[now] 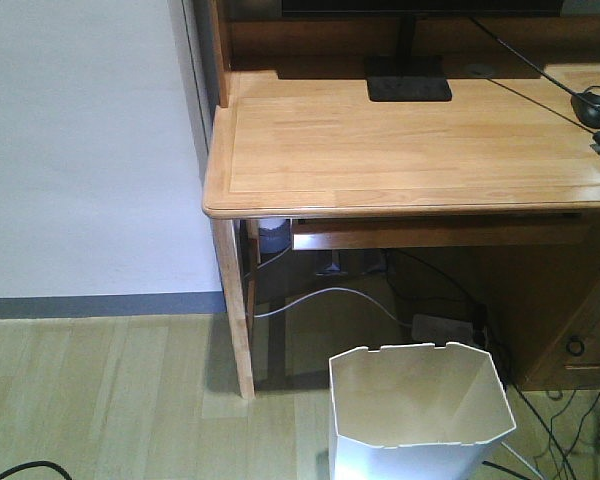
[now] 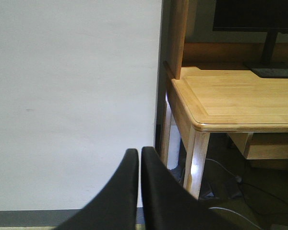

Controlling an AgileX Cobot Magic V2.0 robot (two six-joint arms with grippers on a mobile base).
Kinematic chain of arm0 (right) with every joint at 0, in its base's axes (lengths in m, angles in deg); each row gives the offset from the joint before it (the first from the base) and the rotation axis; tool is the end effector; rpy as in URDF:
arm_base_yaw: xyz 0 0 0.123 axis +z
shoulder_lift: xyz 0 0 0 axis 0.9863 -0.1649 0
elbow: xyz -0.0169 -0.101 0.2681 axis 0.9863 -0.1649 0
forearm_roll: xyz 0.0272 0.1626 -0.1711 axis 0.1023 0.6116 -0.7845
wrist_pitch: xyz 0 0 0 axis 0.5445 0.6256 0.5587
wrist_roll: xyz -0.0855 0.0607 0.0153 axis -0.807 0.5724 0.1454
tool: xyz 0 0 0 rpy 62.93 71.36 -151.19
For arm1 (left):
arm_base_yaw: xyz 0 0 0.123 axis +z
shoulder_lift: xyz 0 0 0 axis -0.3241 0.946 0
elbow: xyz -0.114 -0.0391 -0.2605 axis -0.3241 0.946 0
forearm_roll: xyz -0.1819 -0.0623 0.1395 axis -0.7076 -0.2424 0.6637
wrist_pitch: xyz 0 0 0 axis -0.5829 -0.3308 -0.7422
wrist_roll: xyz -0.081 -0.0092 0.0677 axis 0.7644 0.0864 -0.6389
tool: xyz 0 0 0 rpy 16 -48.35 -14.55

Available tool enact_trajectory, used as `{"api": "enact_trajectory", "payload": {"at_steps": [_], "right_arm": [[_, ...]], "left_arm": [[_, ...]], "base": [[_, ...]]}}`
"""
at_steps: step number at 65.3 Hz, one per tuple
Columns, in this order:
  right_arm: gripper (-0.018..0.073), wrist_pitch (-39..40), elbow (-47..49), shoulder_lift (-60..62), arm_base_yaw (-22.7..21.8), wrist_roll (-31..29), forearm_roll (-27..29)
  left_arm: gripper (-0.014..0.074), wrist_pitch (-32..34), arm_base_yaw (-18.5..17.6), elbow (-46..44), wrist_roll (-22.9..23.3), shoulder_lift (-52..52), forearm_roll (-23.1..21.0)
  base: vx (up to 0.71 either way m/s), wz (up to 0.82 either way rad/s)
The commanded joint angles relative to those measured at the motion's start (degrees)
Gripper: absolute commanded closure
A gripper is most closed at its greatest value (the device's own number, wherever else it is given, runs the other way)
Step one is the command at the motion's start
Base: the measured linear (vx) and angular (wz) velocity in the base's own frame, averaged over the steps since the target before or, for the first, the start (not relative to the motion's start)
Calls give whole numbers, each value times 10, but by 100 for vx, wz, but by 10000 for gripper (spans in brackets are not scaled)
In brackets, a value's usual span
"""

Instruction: Move trash bin to bedside with robot

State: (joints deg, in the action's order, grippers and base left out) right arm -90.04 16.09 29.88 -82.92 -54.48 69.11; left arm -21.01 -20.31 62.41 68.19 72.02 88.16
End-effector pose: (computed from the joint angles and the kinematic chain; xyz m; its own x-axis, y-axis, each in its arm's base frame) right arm 0.1177 -0.0035 0.2773 -0.2500 0.0348 -0.9676 0.0356 0.9990 0.0267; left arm 0.0543 0.0006 0.1833 -0.1279 -0.0326 -0.9913 0.0017 0.9994 -0.0331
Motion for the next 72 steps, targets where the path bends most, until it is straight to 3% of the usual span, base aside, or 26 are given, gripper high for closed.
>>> {"api": "enact_trajectory", "payload": {"at_steps": [1,11,21,39,46,62,72], "right_arm": [[569,22,34,-47,1,-5,-1],[569,27,34,-110,1,0,7],[569,-71,34,-129,1,3,42],[524,-96,34,-129,1,1,-5],[428,-103,34,-129,1,1,-18],[42,-113,34,-129,1,8,-4],[-66,-113,34,-129,1,7,1]], "left_arm": [[602,46,0,15,1,-8,0],[602,46,0,15,1,-8,0],[602,46,0,15,1,-8,0],[602,46,0,15,1,-8,0],[602,46,0,15,1,-8,0],[602,46,0,15,1,-8,0],[602,46,0,15,1,-8,0]], "base": [[0,0],[0,0],[0,0],[0,0],[0,0],[0,0],[0,0]]}}
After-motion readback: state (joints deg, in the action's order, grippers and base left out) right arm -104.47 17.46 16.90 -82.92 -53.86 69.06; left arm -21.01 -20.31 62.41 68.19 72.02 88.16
